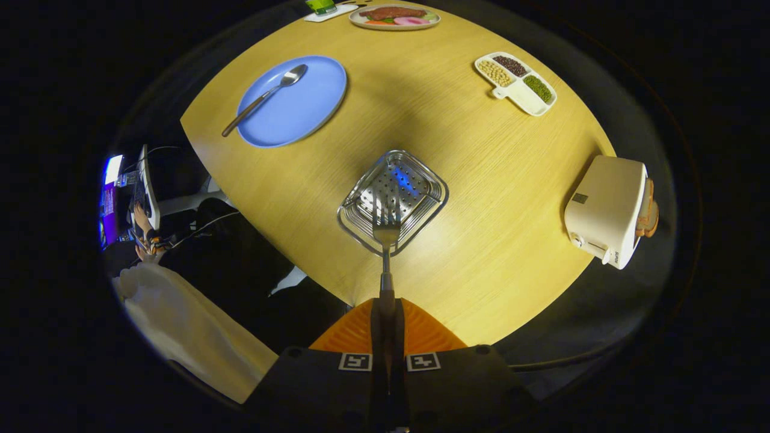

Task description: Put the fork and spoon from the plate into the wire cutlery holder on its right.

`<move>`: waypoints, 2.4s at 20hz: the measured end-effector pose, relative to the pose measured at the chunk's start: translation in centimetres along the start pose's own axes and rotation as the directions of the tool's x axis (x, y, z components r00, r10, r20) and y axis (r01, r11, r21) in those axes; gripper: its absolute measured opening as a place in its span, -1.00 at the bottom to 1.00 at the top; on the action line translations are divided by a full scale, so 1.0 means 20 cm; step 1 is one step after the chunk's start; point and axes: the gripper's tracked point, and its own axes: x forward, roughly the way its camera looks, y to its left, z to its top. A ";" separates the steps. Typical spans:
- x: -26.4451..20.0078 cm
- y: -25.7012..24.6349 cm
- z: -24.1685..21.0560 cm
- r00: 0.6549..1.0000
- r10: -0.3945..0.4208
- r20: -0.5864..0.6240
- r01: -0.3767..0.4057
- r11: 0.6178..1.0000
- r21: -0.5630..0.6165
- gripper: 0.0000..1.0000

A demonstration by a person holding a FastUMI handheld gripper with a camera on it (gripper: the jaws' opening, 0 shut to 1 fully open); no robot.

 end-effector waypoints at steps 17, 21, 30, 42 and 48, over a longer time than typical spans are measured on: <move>0.13 -0.03 0.23 0.990 0.047 -0.135 -0.033 0.995 0.098 -0.68; 0.07 -0.03 0.32 0.998 0.058 0.001 -0.057 0.987 0.148 -0.40; -0.25 0.14 0.39 0.937 0.103 0.333 -0.188 0.954 0.234 1.00; -0.56 0.41 0.37 0.654 -0.124 0.747 -0.142 0.949 0.281 0.99; -0.50 0.69 0.50 0.595 -0.067 0.801 -0.244 0.934 0.260 1.00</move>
